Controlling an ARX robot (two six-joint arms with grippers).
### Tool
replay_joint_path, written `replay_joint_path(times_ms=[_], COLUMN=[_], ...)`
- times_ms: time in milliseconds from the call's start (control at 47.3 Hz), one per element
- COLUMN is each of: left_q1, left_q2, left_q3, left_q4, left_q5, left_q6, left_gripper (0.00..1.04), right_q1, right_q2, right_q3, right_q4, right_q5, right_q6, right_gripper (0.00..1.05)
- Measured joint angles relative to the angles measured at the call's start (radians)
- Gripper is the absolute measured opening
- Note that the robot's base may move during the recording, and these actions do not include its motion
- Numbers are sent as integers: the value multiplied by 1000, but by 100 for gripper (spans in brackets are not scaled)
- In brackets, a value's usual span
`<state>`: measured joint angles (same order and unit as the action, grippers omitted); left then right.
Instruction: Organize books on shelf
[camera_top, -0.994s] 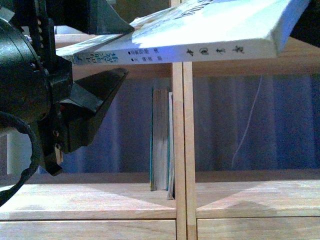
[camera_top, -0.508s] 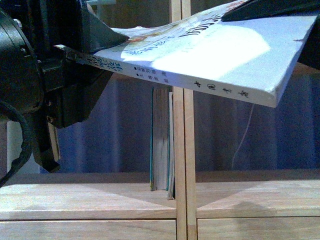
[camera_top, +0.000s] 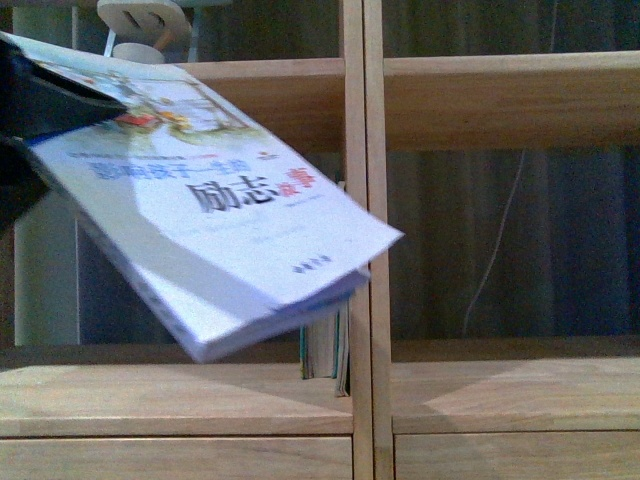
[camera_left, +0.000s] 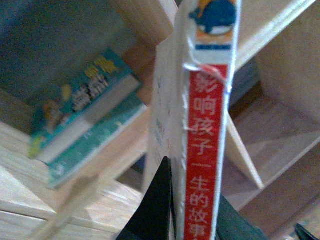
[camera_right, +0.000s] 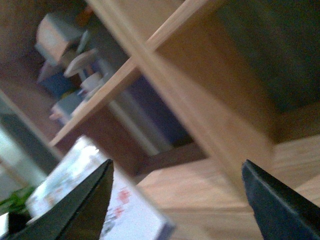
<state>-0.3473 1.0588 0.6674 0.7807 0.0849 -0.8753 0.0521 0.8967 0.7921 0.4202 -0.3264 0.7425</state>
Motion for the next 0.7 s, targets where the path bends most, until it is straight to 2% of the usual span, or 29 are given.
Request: replay_joint_path(times_ms=[106,212,296,381,402,465,486,529,698], left_q1=[90,161,218,260,273,318,338,363,427], left_q2=[-66,-114,-130,-132,-132,-120,-109,-90,13], left_q3=[33,39,39,37,37,33,33,33,45], left_q4=[-132,-216,-239,-239,-238,-229,-221,-205,-127], left_q5=[-12,-32,-29,-16,-5,19,30,44,100], left_q6=[159,366,542,647,665,752,776,818,929], left_gripper=[7,7,7,7,7,7,7,7,7], right_q1=[-136,-246,-269,-271,-269,-243,-238,-224,-190], right_q2=[16,27,27,27,26,-7,-20,-54,-137], right_q3=[8,8,8,8,11,-1,-22,-84,-246], right_q4=[-37,-88,-93,-94,-115,-270,-278,-268,-202], right_q5=[28,19,19,18,32,129,140,159,193], right_q6=[-109,-211,-245,-257,-287,-455,-498,-587,-687], right_gripper=[99,98,98,98,96,84,80,72,50])
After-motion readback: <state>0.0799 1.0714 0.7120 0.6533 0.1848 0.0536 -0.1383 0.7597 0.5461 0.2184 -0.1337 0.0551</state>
